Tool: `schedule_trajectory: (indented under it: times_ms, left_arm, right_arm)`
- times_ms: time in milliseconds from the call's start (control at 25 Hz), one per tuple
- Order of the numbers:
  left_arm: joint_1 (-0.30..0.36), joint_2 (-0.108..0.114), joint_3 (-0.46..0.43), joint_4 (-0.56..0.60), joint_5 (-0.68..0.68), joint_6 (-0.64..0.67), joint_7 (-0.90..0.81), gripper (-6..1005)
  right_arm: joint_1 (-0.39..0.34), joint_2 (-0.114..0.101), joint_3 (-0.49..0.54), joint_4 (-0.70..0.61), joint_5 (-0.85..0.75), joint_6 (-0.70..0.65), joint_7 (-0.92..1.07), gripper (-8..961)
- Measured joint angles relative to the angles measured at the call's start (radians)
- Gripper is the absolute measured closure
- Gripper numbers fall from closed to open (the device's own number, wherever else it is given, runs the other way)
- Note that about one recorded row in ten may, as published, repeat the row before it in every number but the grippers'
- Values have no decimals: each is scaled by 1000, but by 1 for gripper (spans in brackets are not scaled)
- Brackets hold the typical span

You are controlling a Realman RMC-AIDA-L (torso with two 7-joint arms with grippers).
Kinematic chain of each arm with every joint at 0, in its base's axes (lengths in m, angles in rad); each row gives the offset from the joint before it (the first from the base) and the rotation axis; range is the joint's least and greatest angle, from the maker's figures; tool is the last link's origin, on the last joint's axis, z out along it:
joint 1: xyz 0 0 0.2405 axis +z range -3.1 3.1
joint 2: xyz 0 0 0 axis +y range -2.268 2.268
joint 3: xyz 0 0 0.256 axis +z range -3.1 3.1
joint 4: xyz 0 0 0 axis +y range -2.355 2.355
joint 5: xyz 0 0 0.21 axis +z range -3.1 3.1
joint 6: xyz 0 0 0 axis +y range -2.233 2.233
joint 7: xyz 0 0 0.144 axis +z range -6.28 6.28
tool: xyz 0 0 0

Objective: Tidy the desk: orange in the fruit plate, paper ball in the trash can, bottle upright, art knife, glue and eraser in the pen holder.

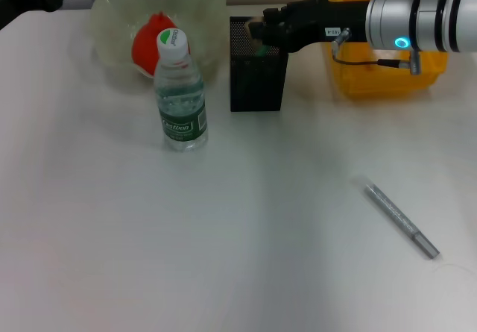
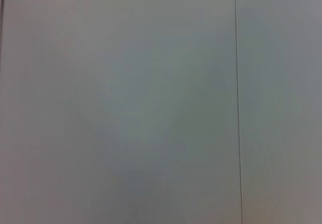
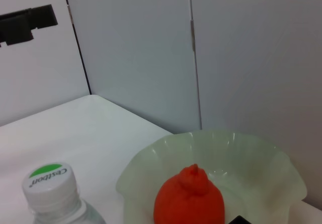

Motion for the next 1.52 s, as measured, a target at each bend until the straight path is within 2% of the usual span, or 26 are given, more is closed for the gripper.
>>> schedule_trajectory:
  times_ms: [280, 600, 840, 1080, 1160, 1320, 1520]
  left_arm:
    - [-1, 0, 0, 0, 0, 0, -1, 301]
    - [-12, 0, 0, 0, 0, 0, -4, 301]
    - [-18, 0, 0, 0, 0, -9, 0, 301]
    - [-26, 0, 0, 0, 0, -28, 1, 301]
    - [-29, 1, 0, 0, 0, -35, 1, 302]
    - [-39, 1, 0, 0, 4, -49, 1, 302]
    - [-47, 2, 0, 0, 4, -53, 1, 302]
  right_arm:
    - [-3, 0, -5, 0, 1, 0, 1, 562]
    - [-17, -3, -6, -38, -4, -28, 59, 476]
    - [-83, -5, -6, -197, -11, -149, 187, 469]
    - [-167, -8, -40, -432, -30, -305, 381, 470]
    - [-192, -9, -70, -529, -91, -337, 485, 471]
    - [-231, -5, -167, -720, -318, -363, 762, 471]
    - [-218, -2, -274, -821, -558, -472, 1022, 472]
